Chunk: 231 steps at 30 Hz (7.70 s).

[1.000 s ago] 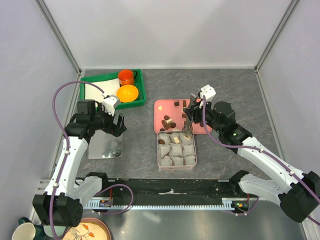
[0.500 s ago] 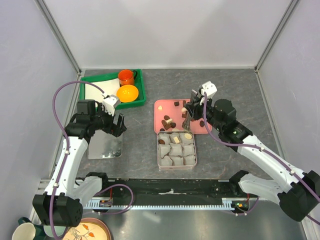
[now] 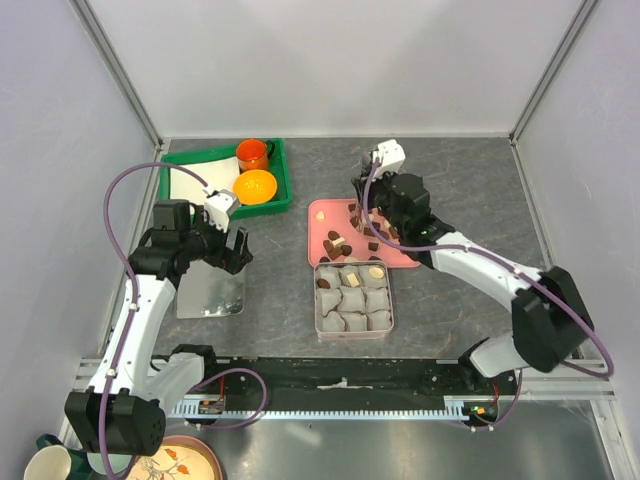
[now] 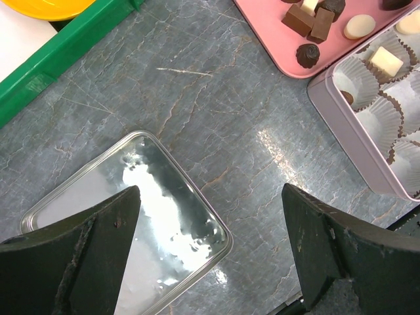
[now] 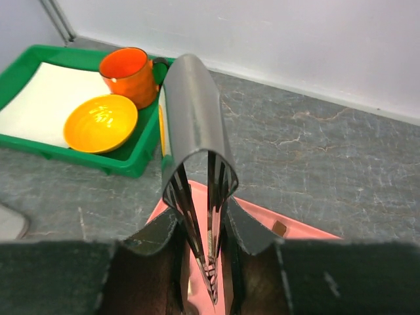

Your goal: Pack the chocolate

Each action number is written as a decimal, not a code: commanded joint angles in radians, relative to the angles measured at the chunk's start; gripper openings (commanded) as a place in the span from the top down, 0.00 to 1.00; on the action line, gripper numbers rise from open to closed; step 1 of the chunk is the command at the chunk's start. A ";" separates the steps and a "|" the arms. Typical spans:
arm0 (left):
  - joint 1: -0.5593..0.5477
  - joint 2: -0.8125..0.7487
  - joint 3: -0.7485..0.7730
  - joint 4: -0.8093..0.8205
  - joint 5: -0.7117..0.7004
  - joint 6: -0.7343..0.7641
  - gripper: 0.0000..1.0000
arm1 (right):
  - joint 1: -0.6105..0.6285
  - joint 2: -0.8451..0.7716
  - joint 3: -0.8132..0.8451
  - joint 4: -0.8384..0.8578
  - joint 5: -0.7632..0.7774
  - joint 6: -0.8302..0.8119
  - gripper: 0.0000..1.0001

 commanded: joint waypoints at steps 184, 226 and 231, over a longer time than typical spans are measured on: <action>0.007 0.001 0.019 -0.004 -0.039 0.039 0.04 | -0.013 0.419 0.166 0.269 0.123 -0.038 0.49; 0.007 0.006 0.025 -0.006 -0.032 0.039 0.04 | -0.010 0.295 0.031 0.547 0.045 -0.085 0.67; 0.007 0.007 0.027 -0.006 -0.032 0.040 0.04 | -0.010 0.376 0.078 0.645 0.088 -0.094 0.67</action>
